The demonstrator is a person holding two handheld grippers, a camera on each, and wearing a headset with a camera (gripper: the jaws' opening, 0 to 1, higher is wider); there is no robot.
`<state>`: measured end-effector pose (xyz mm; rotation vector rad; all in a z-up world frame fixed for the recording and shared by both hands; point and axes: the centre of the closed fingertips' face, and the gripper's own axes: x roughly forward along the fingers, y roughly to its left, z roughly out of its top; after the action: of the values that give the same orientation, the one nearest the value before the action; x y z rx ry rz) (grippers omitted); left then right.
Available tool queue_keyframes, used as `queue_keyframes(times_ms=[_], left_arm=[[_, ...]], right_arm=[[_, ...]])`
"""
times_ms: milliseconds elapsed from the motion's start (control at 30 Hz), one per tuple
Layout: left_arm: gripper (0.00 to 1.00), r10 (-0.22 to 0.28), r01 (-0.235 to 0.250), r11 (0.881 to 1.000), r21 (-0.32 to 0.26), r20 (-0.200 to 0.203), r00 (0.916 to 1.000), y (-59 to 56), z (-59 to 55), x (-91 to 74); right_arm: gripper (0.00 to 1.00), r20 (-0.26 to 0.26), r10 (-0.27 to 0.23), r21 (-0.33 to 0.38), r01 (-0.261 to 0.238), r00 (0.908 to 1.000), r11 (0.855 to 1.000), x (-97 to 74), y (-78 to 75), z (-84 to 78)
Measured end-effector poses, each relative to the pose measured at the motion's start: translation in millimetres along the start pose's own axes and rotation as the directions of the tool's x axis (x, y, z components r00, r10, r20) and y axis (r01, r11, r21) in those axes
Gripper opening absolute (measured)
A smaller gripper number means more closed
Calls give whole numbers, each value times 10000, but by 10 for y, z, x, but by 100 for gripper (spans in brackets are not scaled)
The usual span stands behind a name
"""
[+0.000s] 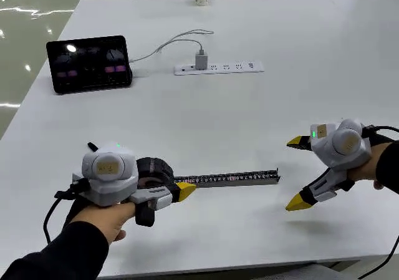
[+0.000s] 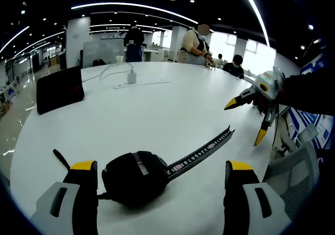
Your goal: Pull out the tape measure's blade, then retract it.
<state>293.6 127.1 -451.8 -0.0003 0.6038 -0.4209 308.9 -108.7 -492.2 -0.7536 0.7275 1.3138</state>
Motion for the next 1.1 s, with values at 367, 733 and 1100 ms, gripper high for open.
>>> queue_keyframes(times_ms=[367, 733, 1100], left_arm=[[99, 1249, -1252, 9921, 96, 312, 9917, 75, 28, 120], [99, 1755, -1753, 9845, -105, 818, 9811, 68, 11, 167], [99, 2630, -2626, 9646, -248, 1639, 9508, 199, -67, 155]], right_arm=[[80, -422, 605, -332, -620, 9973, 9975, 136, -85, -22], [62, -808, 982, -722, -1040, 9919, 9919, 205, -82, -82], [42, -1048, 1178, -752, -1260, 9875, 9892, 237, -78, -103]])
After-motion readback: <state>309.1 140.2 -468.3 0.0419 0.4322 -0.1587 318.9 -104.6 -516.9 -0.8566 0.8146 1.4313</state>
